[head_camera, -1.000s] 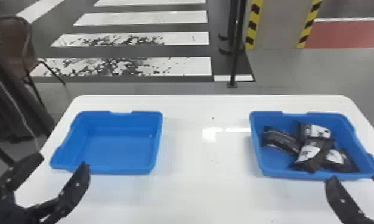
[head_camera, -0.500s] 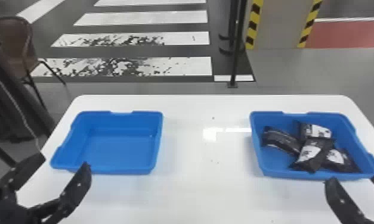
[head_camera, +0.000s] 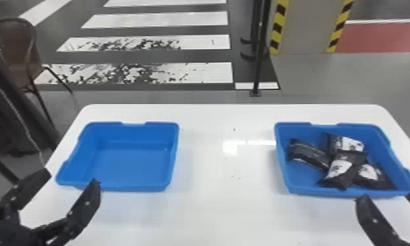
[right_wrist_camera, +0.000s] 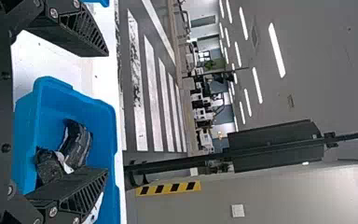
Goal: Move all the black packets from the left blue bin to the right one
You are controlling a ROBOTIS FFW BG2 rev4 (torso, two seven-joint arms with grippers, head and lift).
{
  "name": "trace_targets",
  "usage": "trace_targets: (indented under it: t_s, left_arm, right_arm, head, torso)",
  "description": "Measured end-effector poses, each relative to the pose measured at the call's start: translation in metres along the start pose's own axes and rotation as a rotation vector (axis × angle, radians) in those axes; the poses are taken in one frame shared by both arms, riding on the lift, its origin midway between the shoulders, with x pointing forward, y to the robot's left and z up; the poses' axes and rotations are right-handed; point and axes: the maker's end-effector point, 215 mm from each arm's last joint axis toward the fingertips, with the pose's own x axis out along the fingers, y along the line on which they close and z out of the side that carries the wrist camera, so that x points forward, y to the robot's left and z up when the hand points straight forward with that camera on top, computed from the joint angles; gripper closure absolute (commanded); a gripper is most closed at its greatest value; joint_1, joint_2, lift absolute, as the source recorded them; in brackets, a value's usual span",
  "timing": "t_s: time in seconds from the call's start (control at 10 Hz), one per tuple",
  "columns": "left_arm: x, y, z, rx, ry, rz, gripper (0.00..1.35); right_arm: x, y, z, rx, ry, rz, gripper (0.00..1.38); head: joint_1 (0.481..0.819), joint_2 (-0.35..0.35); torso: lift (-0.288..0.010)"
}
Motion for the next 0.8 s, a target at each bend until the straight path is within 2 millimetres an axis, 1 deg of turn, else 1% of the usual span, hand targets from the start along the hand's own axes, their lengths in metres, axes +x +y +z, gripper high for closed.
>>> trace_targets:
  t_s: [0.8]
  left_arm:
    - [-0.0007,0.0,-0.0024,-0.009,0.004,0.0,0.15]
  right_arm:
    - [-0.0002,-0.0004,-0.0007,0.006,0.0,-0.001,0.14]
  head:
    - [0.695,0.073]
  torso:
    - [-0.14]
